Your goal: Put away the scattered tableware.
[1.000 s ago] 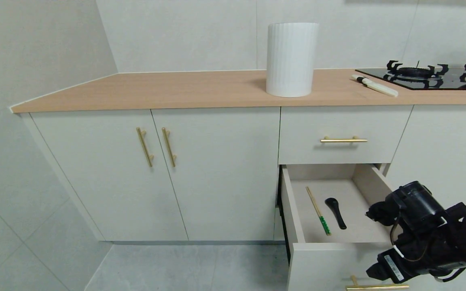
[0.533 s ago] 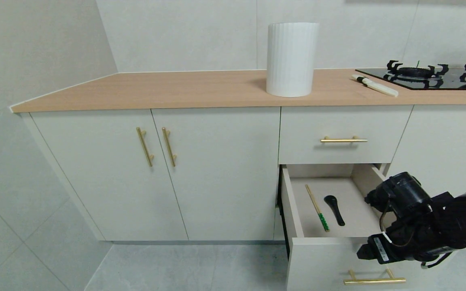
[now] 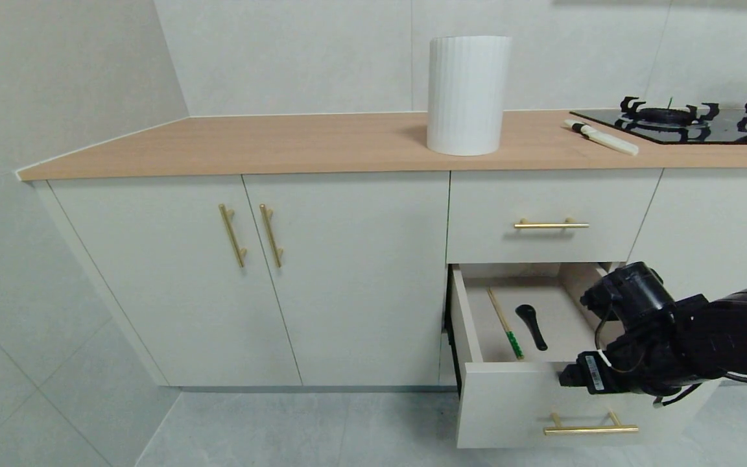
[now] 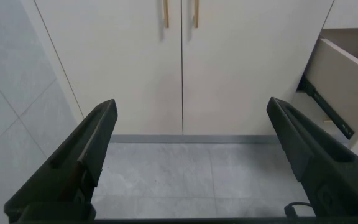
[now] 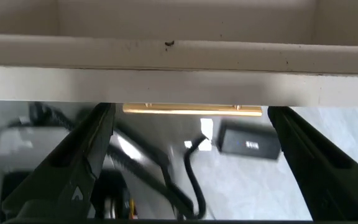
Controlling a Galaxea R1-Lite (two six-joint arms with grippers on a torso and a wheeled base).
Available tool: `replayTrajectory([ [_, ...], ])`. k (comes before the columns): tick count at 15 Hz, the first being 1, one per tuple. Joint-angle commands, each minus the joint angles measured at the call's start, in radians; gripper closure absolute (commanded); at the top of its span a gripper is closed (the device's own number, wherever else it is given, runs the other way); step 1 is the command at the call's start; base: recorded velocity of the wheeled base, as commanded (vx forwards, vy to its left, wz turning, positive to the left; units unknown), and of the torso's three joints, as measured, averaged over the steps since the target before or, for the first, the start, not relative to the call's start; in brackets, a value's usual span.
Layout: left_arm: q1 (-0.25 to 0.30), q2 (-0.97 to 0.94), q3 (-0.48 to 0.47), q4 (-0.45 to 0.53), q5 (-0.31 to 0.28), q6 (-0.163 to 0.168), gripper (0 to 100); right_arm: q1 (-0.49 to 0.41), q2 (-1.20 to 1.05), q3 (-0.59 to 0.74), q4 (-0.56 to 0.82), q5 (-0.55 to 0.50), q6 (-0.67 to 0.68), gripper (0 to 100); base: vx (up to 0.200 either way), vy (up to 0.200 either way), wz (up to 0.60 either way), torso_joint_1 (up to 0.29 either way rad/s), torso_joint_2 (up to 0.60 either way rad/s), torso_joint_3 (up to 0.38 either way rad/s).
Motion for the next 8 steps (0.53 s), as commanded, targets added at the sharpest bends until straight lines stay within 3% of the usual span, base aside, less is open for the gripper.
replayTrajectory([
  [1,0.000,0.002,0.000,0.000,0.001,0.000,0,-0.008,0.020,0.002,-0.020,0.000,0.000,0,0.000,0.000,0.00,0.000,0.00,0.000],
  [8,0.000,0.002,0.000,0.000,0.001,0.000,0,-0.043,0.115,-0.001,-0.215,-0.001,-0.001,0,0.000,0.000,0.00,0.000,0.00,0.000],
])
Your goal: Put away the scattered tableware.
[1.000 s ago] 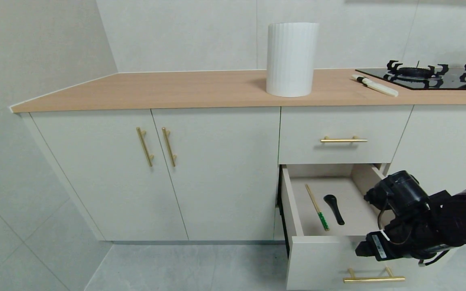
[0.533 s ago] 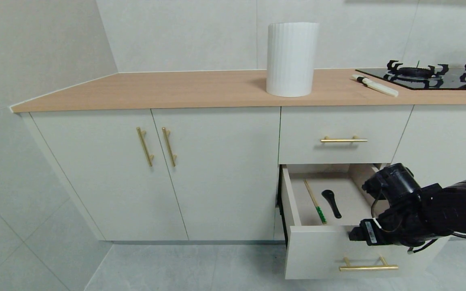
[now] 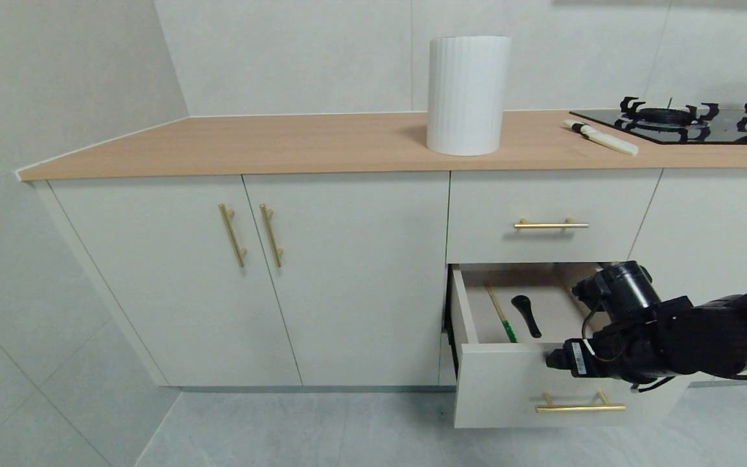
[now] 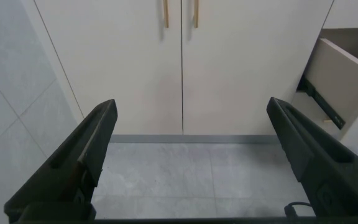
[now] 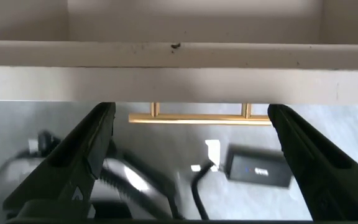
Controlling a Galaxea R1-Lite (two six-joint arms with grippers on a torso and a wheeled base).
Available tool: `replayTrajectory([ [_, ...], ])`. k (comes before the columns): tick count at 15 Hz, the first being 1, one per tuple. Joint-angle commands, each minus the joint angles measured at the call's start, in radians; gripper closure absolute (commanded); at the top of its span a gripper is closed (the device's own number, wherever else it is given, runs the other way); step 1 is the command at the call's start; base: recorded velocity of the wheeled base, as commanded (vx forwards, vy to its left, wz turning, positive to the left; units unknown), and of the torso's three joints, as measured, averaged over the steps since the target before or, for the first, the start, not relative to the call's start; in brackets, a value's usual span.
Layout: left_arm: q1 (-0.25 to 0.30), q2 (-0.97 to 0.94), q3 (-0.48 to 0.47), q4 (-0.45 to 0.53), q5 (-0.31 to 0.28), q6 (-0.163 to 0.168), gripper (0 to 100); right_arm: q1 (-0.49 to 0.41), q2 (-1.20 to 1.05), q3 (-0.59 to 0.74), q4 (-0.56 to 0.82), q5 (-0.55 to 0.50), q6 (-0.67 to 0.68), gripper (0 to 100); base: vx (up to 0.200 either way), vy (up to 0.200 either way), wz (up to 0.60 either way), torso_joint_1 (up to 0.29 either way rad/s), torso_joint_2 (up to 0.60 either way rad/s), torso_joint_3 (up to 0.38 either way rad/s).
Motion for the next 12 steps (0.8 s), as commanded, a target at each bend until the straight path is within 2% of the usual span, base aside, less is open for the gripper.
replayTrajectory([
  [1,0.000,0.002,0.000,0.000,0.000,0.000,0,-0.009,0.042,-0.003,-0.035,-0.001,-0.001,0,0.000,0.000,0.00,0.000,0.00,0.000],
  [3,0.000,0.002,0.000,0.000,0.000,0.000,0,-0.009,0.070,-0.018,-0.081,-0.001,-0.013,0,0.000,0.000,0.00,0.000,0.00,0.000],
  [12,0.000,0.002,0.000,0.000,0.000,0.000,0,-0.030,0.202,-0.247,-0.083,-0.001,-0.088,0,0.000,0.000,0.00,0.000,0.00,0.000],
])
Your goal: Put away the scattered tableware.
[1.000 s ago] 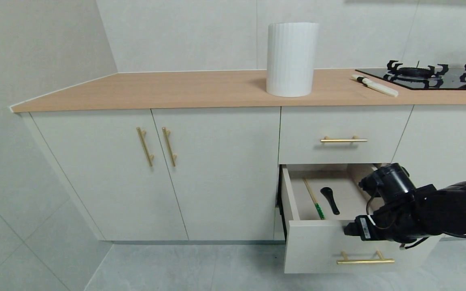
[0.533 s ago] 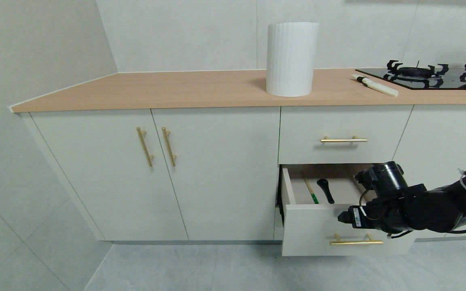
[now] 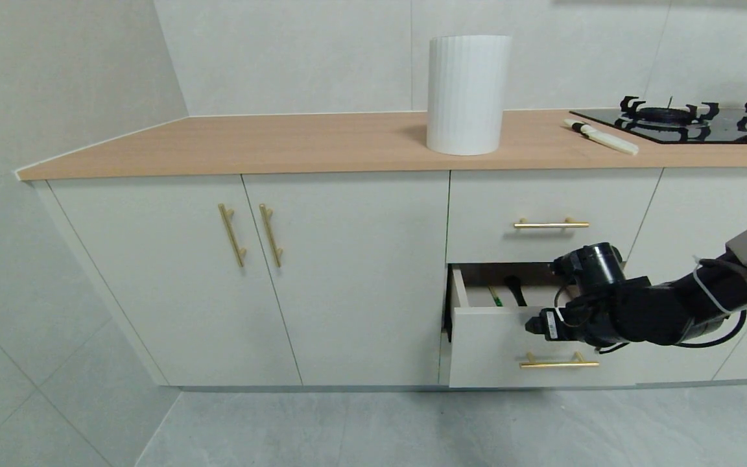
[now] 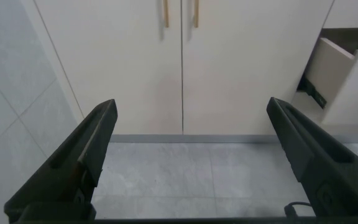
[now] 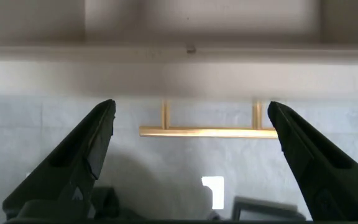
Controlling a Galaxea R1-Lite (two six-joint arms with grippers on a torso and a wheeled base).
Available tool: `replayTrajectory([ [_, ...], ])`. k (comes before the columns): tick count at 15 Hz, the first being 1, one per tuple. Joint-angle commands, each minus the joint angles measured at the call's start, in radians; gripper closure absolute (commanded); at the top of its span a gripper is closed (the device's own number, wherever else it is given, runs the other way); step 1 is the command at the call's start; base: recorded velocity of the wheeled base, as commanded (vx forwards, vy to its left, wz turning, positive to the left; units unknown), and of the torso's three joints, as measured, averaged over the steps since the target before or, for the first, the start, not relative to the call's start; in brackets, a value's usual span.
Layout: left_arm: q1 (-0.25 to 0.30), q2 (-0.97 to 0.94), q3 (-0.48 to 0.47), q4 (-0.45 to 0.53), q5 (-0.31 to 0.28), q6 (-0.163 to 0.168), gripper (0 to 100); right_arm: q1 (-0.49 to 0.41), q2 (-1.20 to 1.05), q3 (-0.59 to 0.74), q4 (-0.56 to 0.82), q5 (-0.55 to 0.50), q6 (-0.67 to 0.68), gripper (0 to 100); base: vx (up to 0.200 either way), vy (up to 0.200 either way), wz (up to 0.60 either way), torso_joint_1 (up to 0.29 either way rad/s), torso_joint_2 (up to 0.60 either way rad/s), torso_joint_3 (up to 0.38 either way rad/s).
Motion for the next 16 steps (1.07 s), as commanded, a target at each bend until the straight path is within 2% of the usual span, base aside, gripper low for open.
replayTrajectory([
  [1,0.000,0.002,0.000,0.000,0.000,0.000,0,-0.015,0.055,-0.068,0.001,0.000,-0.024,0,0.000,0.000,0.00,0.000,0.00,0.000],
  [4,0.000,0.002,0.000,0.000,0.000,0.001,0,-0.018,0.130,-0.167,-0.001,-0.001,-0.017,0,0.000,0.000,0.00,0.000,0.00,0.000],
  [7,0.000,0.002,0.000,0.000,0.000,0.001,0,-0.024,0.158,-0.195,-0.016,-0.001,-0.012,0,0.000,0.000,0.00,0.000,0.00,0.000],
  [16,0.000,0.002,0.000,0.000,0.000,0.000,0,-0.079,0.256,-0.198,-0.300,-0.026,-0.012,0,0.000,0.000,0.00,0.000,0.00,0.000],
])
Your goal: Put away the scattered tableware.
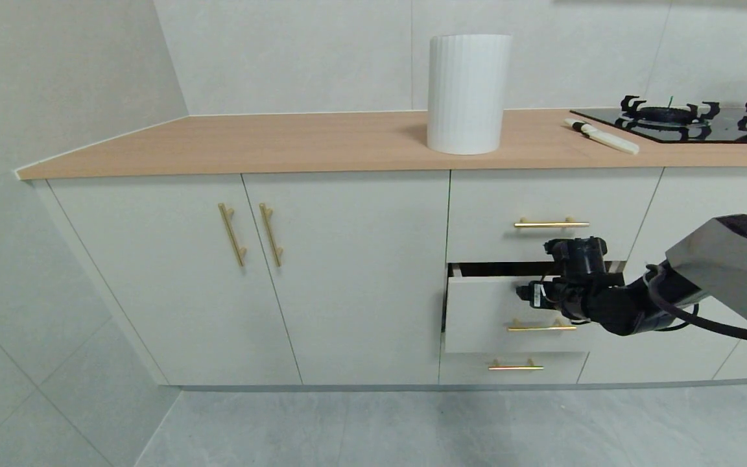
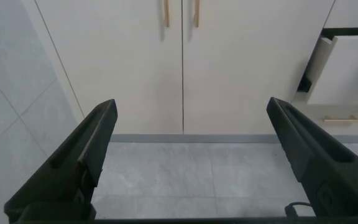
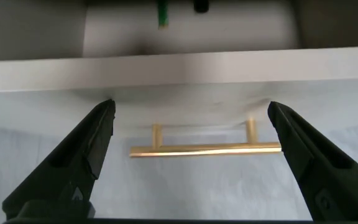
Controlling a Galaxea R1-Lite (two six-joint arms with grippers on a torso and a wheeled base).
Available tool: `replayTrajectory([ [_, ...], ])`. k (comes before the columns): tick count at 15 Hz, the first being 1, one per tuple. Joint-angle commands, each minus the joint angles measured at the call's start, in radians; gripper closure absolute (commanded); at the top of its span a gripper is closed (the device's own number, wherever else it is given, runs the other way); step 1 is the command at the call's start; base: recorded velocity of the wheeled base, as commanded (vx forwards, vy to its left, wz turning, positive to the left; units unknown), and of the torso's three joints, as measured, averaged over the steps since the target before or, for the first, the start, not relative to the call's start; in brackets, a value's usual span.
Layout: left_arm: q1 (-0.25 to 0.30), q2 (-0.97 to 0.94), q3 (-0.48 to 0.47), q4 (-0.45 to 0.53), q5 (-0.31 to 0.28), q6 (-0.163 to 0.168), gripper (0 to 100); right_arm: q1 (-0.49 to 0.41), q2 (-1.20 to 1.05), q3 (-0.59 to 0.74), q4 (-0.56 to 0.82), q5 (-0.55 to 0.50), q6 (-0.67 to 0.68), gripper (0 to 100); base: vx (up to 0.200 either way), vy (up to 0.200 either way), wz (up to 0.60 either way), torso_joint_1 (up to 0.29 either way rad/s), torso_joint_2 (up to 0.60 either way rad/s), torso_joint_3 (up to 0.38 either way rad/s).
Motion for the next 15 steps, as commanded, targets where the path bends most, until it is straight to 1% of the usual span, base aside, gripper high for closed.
replayTrajectory([
  [1,0.000,0.002,0.000,0.000,0.001,0.001,0,-0.016,0.043,-0.007,-0.037,-0.001,0.000,0,0.000,0.000,0.00,0.000,0.00,0.000],
  [4,0.000,0.002,0.000,0.000,0.001,0.000,0,-0.030,0.067,-0.024,-0.080,-0.016,0.000,0,0.000,0.000,0.00,0.000,0.00,0.000],
  [6,0.000,0.002,0.000,0.000,0.001,0.000,0,-0.033,0.103,-0.065,-0.113,-0.039,0.034,0,0.000,0.000,0.00,0.000,0.00,0.000],
  [8,0.000,0.002,0.000,0.000,0.001,0.001,0,-0.041,0.121,-0.096,-0.114,-0.053,0.052,0,0.000,0.000,0.00,0.000,0.00,0.000],
  [15,0.000,0.002,0.000,0.000,0.001,0.000,0,-0.064,0.152,-0.148,-0.114,-0.053,0.080,0,0.000,0.000,0.00,0.000,0.00,0.000],
])
